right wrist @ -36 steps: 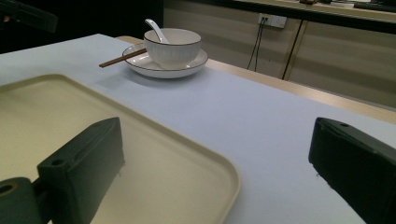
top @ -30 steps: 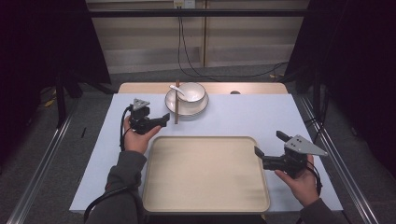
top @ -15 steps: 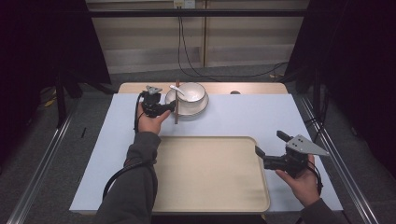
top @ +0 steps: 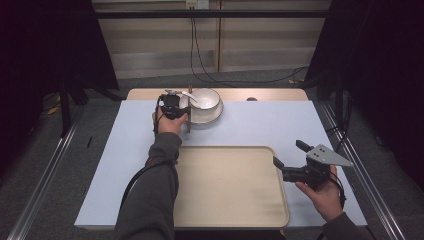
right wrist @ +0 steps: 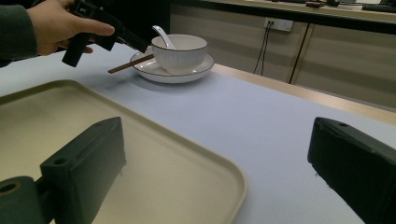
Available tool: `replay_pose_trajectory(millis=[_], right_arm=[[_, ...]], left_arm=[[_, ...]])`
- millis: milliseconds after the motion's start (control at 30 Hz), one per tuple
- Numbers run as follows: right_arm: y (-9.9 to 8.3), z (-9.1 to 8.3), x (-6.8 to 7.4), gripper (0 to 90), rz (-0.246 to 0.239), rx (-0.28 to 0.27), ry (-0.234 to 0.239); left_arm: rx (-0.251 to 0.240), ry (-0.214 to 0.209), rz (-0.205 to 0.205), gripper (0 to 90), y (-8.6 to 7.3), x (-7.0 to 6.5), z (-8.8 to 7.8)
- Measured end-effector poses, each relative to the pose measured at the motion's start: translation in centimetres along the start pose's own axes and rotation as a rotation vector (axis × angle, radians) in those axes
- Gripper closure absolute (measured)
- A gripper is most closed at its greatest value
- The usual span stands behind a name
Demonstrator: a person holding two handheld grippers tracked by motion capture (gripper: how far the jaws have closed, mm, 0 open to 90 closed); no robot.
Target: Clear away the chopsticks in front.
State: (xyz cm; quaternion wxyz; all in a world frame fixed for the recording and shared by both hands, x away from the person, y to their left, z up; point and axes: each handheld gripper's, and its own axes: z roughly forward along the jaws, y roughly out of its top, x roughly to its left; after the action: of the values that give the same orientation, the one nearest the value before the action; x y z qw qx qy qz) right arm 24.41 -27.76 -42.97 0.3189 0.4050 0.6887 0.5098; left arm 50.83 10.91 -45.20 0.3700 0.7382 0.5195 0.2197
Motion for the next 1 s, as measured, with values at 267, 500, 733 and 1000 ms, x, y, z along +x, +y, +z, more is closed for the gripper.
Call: replay_pose_trajectory(millis=[267,500,733,1000], right_arm=[[0.0,-0.1,0.0,3.7,0.003,0.000,0.000],[0.0,-0.1,0.0,3.7,0.000,0.002,0.012],[0.0,0.0,0.0,3.6,-0.001,0.008,0.018],[0.0,0.0,0.0,3.6,0.003,0.006,0.014]], left_arm=[[0.017,-0.003,-0.036,60.3,0.1,-0.1,0.9],[0.075,0.019,-0.065,74.0,0.1,0.0,1.3],[0.099,0.048,-0.140,85.6,0.2,-0.1,0.9],[0.106,0.073,-0.250,85.7,0.2,0.3,-1.4]])
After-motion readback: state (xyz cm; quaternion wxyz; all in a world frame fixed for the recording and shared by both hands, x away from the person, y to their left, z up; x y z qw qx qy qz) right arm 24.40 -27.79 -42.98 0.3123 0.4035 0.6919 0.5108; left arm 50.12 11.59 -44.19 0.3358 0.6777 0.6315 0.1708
